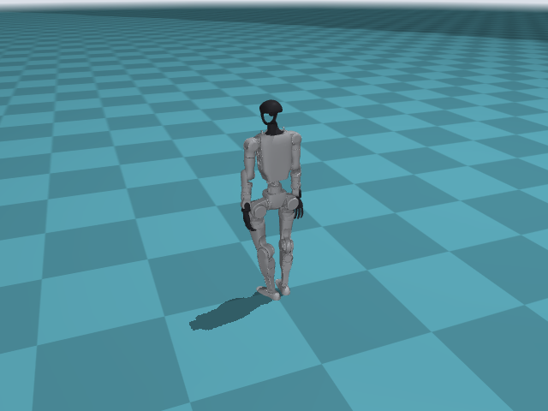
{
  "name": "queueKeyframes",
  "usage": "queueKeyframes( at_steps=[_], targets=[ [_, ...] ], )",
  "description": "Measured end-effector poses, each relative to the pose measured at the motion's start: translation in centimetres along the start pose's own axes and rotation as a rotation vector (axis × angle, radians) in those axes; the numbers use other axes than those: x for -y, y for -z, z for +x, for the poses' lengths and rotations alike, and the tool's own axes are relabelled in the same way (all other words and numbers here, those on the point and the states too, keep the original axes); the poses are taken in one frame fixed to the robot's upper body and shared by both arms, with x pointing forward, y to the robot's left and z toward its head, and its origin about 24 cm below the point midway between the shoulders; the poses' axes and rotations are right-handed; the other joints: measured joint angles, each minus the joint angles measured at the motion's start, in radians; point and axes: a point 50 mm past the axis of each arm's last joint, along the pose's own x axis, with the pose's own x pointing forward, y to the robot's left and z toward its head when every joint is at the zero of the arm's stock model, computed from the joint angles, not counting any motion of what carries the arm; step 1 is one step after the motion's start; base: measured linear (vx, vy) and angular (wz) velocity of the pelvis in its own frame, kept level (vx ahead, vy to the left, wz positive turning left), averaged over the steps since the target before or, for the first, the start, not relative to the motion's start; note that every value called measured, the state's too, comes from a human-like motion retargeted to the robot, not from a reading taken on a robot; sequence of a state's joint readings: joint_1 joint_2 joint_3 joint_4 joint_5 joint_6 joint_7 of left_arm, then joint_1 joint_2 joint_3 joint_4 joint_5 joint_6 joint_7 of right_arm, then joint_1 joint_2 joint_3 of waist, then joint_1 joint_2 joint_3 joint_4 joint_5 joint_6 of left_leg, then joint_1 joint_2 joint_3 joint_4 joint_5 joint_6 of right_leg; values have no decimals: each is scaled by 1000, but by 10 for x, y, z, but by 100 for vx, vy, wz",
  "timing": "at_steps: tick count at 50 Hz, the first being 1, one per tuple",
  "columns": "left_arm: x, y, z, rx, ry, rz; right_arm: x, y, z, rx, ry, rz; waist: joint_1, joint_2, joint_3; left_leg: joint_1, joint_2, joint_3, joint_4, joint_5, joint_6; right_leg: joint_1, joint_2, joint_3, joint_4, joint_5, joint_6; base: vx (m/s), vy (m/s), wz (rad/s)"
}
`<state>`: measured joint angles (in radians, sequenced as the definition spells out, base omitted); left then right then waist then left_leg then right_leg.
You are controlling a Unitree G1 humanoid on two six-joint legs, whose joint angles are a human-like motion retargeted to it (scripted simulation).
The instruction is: Upper body actions
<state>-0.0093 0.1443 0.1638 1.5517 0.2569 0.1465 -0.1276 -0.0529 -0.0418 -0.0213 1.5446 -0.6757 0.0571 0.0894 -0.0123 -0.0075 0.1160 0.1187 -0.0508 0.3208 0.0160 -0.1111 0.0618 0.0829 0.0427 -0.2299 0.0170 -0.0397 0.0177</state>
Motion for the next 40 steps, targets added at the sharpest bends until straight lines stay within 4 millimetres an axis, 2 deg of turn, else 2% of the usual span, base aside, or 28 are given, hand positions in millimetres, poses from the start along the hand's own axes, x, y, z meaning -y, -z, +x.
queueKeyframes(
  at_steps=[3,8,11,14,20,31,40],
  targets=[
    [1,6,1,-21,-8,0,-3,12,0,-46,12,-2,18,4,-11,1,7,25,1,-7,-2,4,5,25,-1,-5,4,5,1,-48],
    [3,9,1,-37,-14,-22,-4,28,-1,-117,22,25,146,36,-25,13,57,156,11,-31,-21,23,22,159,-3,-20,30,3,1,-109],
    [3,8,1,-39,-18,-15,-5,34,-1,-146,20,71,17,13,-18,-5,12,22,22,-20,-3,4,4,30,0,-8,5,4,2,191],
    [2,7,1,-39,-19,-20,-2,35,-1,-152,33,68,-1,10,-27,-14,2,6,20,-16,-1,0,-1,17,-2,-11,2,1,1,32],
    [3,0,0,-17,7,-35,8,28,-2,-125,54,36,-5,17,-32,-20,-4,4,12,-13,1,-13,-3,13,-4,-7,-1,0,0,0],
    [12,0,0,4,131,-94,10,-6,-1,6,5,23,-24,23,-19,-17,1,11,9,-12,3,-14,5,17,-3,-3,-4,0,0,0],
    [15,7,1,-41,105,-23,5,-8,-1,14,-18,-55,-28,19,-25,-15,-4,-2,4,-13,5,-16,3,5,-3,-6,-5,0,0,2]
  ],
)
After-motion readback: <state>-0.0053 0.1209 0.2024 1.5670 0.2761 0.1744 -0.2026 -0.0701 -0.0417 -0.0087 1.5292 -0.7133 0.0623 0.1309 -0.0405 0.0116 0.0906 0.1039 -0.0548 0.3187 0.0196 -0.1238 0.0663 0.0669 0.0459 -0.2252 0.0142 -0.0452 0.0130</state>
